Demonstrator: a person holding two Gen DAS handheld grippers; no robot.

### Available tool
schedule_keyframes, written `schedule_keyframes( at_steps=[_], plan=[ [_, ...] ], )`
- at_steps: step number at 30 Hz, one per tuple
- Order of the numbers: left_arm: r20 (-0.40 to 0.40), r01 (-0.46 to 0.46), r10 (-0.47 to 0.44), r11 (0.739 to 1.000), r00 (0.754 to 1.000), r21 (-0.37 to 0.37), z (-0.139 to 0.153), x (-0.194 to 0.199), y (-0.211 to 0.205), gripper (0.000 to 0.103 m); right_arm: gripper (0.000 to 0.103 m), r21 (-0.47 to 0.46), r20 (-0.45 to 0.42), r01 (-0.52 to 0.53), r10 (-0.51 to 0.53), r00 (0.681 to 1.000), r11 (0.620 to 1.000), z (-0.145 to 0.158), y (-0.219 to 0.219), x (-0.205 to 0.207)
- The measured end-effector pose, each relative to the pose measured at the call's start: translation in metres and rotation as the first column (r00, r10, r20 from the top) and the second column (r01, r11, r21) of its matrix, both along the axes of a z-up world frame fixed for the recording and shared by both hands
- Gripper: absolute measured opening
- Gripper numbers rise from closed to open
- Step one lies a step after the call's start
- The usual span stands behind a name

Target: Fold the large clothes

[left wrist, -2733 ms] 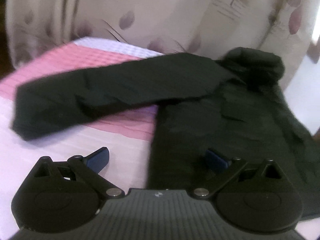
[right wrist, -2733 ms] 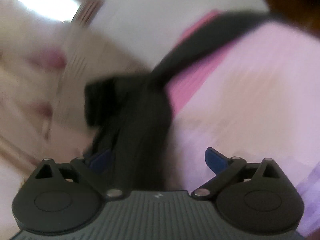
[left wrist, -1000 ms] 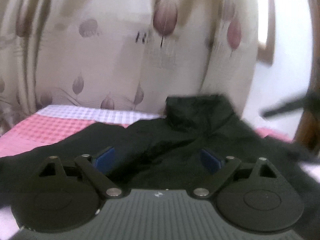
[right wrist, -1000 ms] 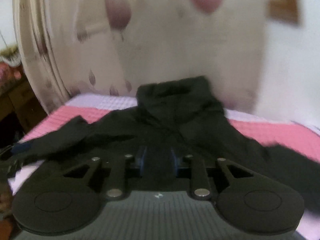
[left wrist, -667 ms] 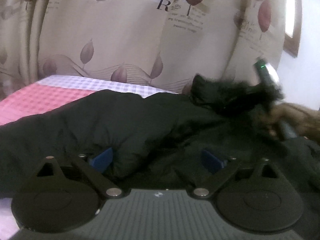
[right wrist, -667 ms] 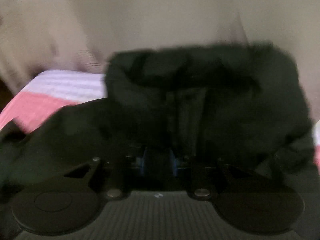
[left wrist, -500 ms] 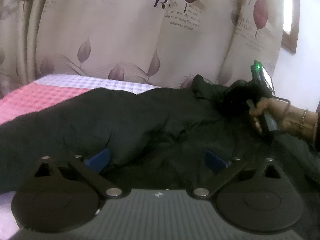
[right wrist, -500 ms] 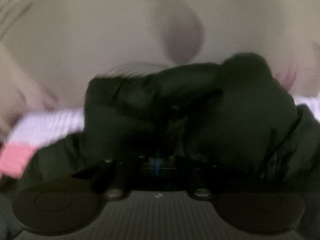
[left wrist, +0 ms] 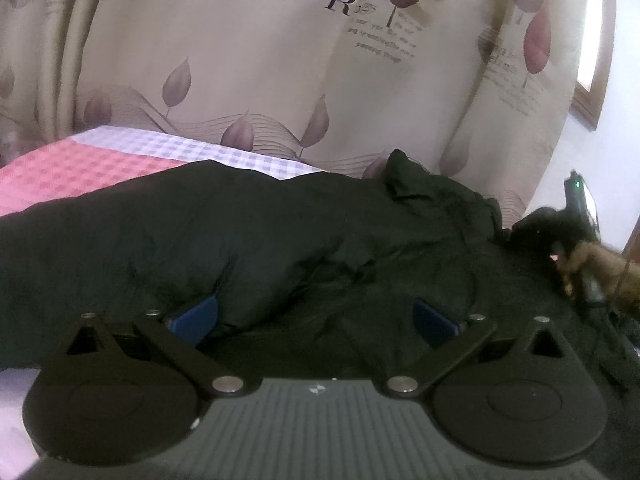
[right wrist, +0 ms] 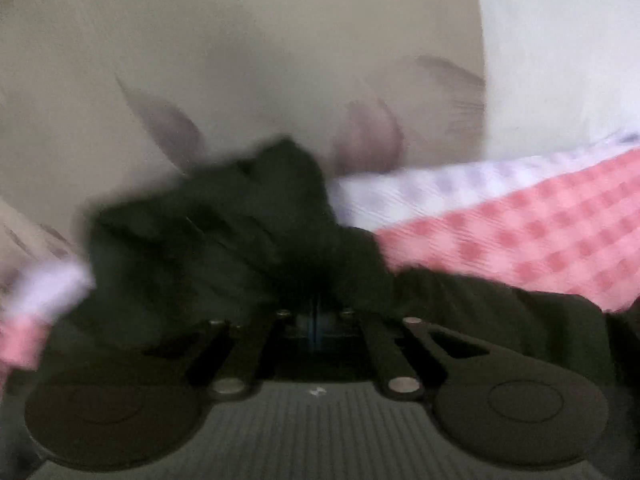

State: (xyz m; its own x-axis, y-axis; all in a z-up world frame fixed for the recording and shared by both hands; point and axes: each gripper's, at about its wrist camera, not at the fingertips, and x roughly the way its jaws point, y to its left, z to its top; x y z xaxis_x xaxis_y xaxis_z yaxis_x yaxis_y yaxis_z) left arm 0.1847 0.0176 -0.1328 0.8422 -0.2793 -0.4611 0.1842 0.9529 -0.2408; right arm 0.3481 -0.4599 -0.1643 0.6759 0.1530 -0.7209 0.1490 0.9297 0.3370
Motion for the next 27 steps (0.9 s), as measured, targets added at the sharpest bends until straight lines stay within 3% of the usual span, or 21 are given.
schedule_keyframes(
  at_steps=[4,5,7,9,11,13,17,20,22,25,27],
  plan=[
    [-0.002,-0.013,0.013,1.0,1.0,0.008,0.0,0.0,0.0,0.103,0.0,0.036,0.052,0.069,-0.071,0.996,0.997,-0.002,-0.004,-0.001],
    [-0.005,-0.017,0.017,1.0,1.0,0.016,0.0,0.0,-0.001,0.103,0.005,0.044,0.065,0.076,-0.079,0.995,0.996,0.003,-0.004,-0.007],
    [-0.006,-0.018,0.018,0.999,1.0,0.027,0.0,0.001,-0.003,0.103,0.007,0.157,0.144,0.088,-0.111,0.983,0.984,0.019,-0.014,-0.037],
    [-0.008,-0.019,0.019,0.999,1.0,0.036,0.0,0.001,-0.004,0.103,0.017,0.255,0.256,0.073,-0.14,0.957,0.964,0.038,-0.032,-0.089],
    [-0.009,-0.022,0.022,0.999,1.0,0.038,0.0,0.001,-0.004,0.103,0.038,0.315,0.317,0.103,-0.206,0.926,0.944,0.053,-0.057,-0.149],
    [-0.012,-0.026,0.026,0.999,1.0,0.037,0.0,0.001,-0.004,0.103,0.055,0.385,0.314,0.134,-0.266,0.912,0.913,0.056,-0.091,-0.213],
    [-0.019,-0.032,0.033,0.999,0.999,0.04,-0.001,0.001,-0.004,0.103,0.058,0.55,0.228,0.259,-0.442,0.868,0.794,0.032,-0.179,-0.35],
    [-0.023,-0.035,0.037,0.998,0.999,0.059,-0.001,0.001,-0.006,0.103,0.058,0.583,0.132,0.401,-0.57,0.811,0.706,0.009,-0.238,-0.424],
    [-0.025,-0.04,0.042,0.997,0.999,0.073,-0.001,0.001,-0.008,0.103,0.057,0.594,0.058,0.484,-0.635,0.771,0.642,-0.004,-0.27,-0.455],
    [-0.031,-0.048,0.051,0.994,0.998,0.095,-0.001,0.002,-0.01,0.103,0.057,0.64,0.001,0.518,-0.676,0.737,0.567,-0.019,-0.305,-0.478],
    [-0.035,-0.054,0.058,0.992,0.998,0.11,-0.002,0.002,-0.012,0.103,0.057,0.727,-0.018,0.48,-0.685,0.728,0.491,-0.033,-0.323,-0.484]
  ],
)
